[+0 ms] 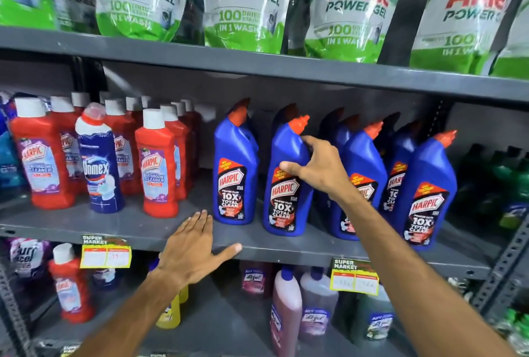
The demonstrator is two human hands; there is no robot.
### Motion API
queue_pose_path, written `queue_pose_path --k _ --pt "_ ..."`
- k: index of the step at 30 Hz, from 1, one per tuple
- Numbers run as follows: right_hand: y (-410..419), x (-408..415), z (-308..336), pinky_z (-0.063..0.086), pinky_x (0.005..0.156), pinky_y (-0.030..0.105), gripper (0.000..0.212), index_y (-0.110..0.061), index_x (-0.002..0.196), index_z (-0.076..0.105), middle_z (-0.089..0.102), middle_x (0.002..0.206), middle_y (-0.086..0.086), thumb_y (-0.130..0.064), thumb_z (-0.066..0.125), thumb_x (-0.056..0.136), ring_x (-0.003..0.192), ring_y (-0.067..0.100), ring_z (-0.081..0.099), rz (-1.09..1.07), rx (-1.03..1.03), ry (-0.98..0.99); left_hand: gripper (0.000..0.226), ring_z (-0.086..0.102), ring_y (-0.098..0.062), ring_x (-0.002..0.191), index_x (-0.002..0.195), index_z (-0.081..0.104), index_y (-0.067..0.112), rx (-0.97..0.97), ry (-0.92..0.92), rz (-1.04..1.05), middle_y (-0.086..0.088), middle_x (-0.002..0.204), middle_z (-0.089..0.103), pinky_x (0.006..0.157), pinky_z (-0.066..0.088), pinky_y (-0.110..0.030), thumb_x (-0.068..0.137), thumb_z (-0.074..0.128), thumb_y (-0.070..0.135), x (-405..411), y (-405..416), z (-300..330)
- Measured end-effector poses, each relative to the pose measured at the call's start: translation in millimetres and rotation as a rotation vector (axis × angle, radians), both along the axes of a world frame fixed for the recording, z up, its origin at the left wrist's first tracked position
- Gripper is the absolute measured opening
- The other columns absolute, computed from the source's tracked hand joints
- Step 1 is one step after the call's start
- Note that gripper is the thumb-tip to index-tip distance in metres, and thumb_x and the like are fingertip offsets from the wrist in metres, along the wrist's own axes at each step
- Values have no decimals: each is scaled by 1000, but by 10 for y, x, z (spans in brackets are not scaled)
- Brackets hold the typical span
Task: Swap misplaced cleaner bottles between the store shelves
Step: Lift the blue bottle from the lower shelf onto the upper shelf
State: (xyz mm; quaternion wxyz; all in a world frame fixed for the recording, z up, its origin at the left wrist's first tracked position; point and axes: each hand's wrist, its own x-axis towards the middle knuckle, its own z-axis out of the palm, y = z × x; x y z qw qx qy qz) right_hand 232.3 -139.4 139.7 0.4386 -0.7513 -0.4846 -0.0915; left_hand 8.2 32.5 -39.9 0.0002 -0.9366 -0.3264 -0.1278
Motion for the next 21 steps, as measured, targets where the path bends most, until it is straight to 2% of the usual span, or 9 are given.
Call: queue_pose_path --k 4,7,9,12,15,18,21 --pt "63 76 -63 57 91 24 61 -18 127 69 78 113 -8 -37 93 74 104 11 73 36 8 45 130 14 -23 161 165 14 6 -9 14 6 -13 175 15 130 10 -36 78 9 102 1 -16 12" --pt "109 131 -198 57 102 37 82 -20 141 60 74 127 -6 -44 93 69 115 10 71 59 63 103 131 13 -22 161 165 14 7 -13 18 14 -12 175 15 130 11 -36 77 8 103 3 -14 4" --pt "96 152 -309 56 104 37 89 -24 144 54 71 131 -8 -45 95 67 117 8 69 81 96 156 131 14 -22 161 165 14 7 -10 15 21 -12 175 15 130 11 -36 76 8 103 6 -7 1" --pt "4 170 -581 59 98 37 90 -31 140 51 71 129 -11 -38 100 64 115 7 71 125 130 320 130 15 -22 161 165 14 8 3 12 27 -11 175 16 128 11 -35 77 10 103 8 -7 0" --pt "-78 204 -1004 61 98 42 87 -24 134 54 75 125 -4 -21 102 62 113 11 74 167 93 492 130 14 -22 161 165 14 8 6 10 28 -11 175 15 128 11 -35 77 10 103 4 -9 -5" --pt "-127 212 -1314 60 97 31 89 -22 135 56 76 123 -5 -18 103 60 112 8 74 167 -14 546 131 14 -21 161 166 14 8 6 5 29 -10 175 16 128 11 -35 76 9 103 6 1 -17" --pt "-121 247 -1391 61 94 27 81 -23 132 61 78 120 -7 -20 102 62 108 6 74 154 -33 548 132 14 -21 161 166 14 8 9 6 31 -10 175 15 128 10 -35 75 7 104 8 -1 -18"
